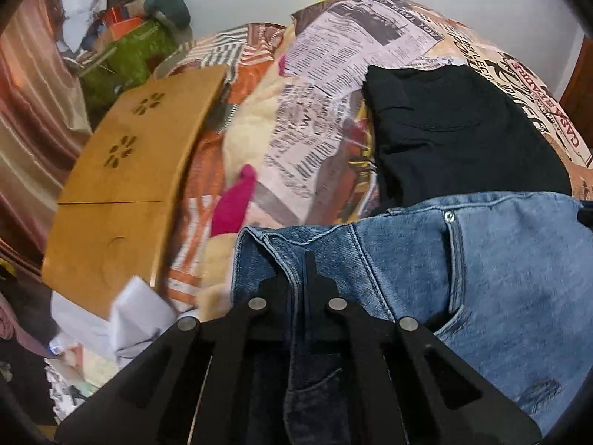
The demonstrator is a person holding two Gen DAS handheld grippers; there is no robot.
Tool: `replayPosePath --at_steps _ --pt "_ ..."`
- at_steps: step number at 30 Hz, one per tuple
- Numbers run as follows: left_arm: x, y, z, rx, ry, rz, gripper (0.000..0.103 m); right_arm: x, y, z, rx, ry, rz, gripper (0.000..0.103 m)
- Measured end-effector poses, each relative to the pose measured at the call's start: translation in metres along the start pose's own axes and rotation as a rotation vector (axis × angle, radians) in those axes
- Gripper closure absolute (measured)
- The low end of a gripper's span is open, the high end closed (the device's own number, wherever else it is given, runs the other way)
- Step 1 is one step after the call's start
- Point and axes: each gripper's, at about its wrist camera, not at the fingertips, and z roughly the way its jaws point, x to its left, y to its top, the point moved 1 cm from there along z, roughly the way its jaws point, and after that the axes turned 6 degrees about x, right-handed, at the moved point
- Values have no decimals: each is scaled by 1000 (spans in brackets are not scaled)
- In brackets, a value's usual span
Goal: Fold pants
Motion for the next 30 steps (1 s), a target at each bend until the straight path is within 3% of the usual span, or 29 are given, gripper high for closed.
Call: replayPosePath --at_steps 8,12,17,19,21,24,27,30 --pt "26 20 -24 -58 66 -26 99 18 38 -7 -110 -18 -24 93" --pt "28 36 -9 -50 118 -7 98 15 52 2 -129 -60 -20 93" --pt "20 41 24 17 107 4 99 6 52 6 -127 -87 -8 90" --pt "17 36 22 6 115 18 96 0 39 -9 -132 -125 14 76" --pt "19 32 14 9 87 4 84 -15 18 -33 -159 -178 36 71" --pt "27 24 -8 -15 32 -56 72 -53 -24 -70 -192 -269 139 53" --pt "29 10 -34 -52 -1 -88 59 -102 -78 -104 -193 -333 295 50" --pt "21 -7 -52 -65 -16 -79 54 -150 -135 -126 -156 -413 465 49"
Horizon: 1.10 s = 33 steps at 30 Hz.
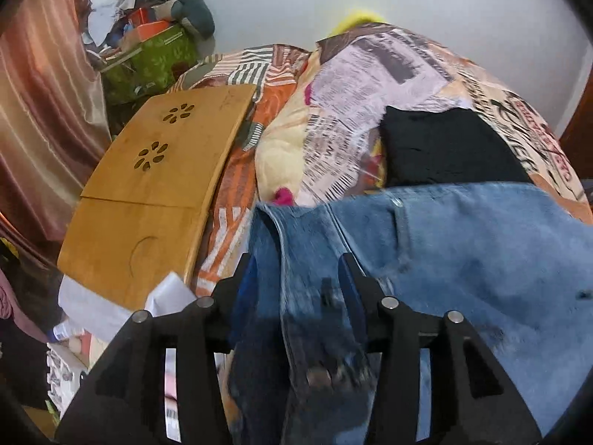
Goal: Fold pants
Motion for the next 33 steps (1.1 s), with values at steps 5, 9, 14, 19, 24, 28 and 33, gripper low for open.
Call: replayPosePath --at_steps 5,9,14,19,24,28,33 --pt "-18 -37 1 50 -14 25 46 -93 -46 12 58 -101 263 49" --pt "-24 -53 23 115 -9 2 44 -131 -61 46 117 0 469 48" --pt "-14 -52 36 134 -39 -81 40 -132 -60 62 79 71 540 51" --pt "-14 -54 41 129 -29 -67 38 -122 -62 52 48 -11 432 90" --pt "-15 -54 42 131 59 -16 38 -130 -69 26 -15 -40 365 95" --pt "-12 -56 42 136 62 -2 38 -144 -92 10 -65 3 430 96" --pt "-13 -58 40 139 68 16 38 -144 -125 41 52 6 436 95"
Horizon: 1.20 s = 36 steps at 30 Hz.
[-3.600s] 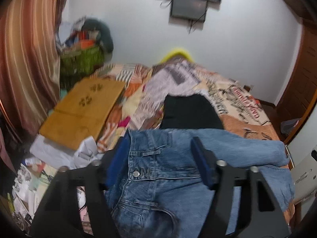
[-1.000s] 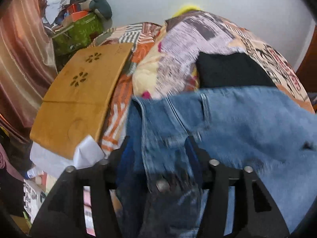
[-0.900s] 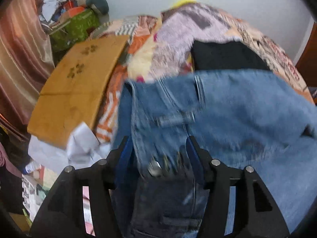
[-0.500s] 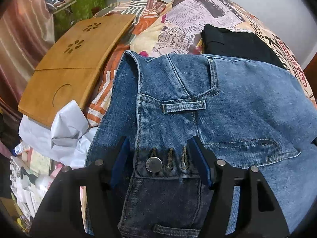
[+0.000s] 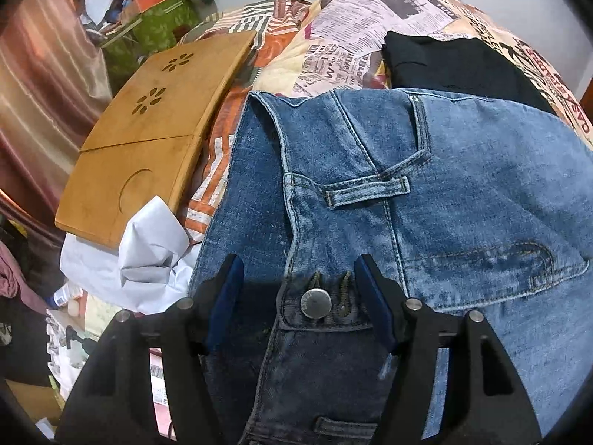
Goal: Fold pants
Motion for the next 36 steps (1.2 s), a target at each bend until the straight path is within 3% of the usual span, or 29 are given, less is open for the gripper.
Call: replayPosePath --at_steps 6,8,11,13,15,18,22,28,31,34,36 --pt "7 -5 -19 -14 6 7 39 20 8 -38 -54 -177 -153 87" --pt "13 -4 -32 -49 -17 -7 39 37 14 -54 -90 -185 -227 86" --pt "21 7 -51 -105 -64 -36 39 75 25 -75 -136 -120 -323 77" --pt "25 21 -62 -146 -88 -52 39 106 31 -83 -171 -76 -375 61" --pt "28 34 -67 -169 -106 -57 39 146 39 -89 -202 4 -444 58" --pt "32 56 -62 -178 -116 -56 39 204 46 -79 -165 142 -527 57" --pt "33 80 -27 -112 -121 -55 39 275 46 -51 -75 286 -647 57" --pt "29 92 25 -16 -160 -68 39 336 41 -3 17 304 -810 57" --pt "20 93 32 -37 -131 -25 39 348 34 15 74 349 -830 57" --pt "14 95 31 -44 -152 13 59 359 29 27 96 331 -867 57" --pt "10 96 27 -50 -147 12 79 360 29 36 142 366 -860 56"
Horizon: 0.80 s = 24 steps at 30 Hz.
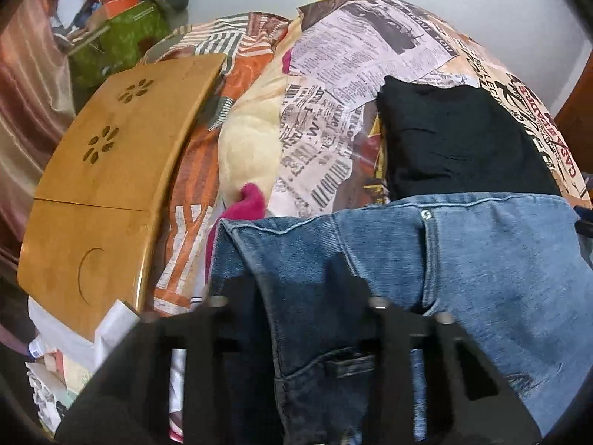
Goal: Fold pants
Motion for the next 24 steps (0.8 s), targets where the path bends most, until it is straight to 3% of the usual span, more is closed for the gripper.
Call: replayPosePath --at_steps 2,5,8,12,13,18,24 --pt "-6 0 -5 -14 12 8 83 -2 0 1 12 49 9 49" --pt "-7 0 -11 -27 5 -5 85 3 -3 0 32 54 -23 48" --pt "-3 0 -17 -34 -26 -33 87 13 -5 3 30 -2 -70 54" --pt "0 0 -19 -30 -26 -52 97 20 -11 1 -21 -78 -92 83" --pt "0 0 -20 -31 -15 -48 98 21 -12 1 -31 -88 -94 86" --pt "1 2 -40 -63 -10 -35 100 27 -10 -11 -83 -145 -119 93" --pt "8 10 -95 -174 -18 -76 100 30 8 -63 -243 -219 -106 95"
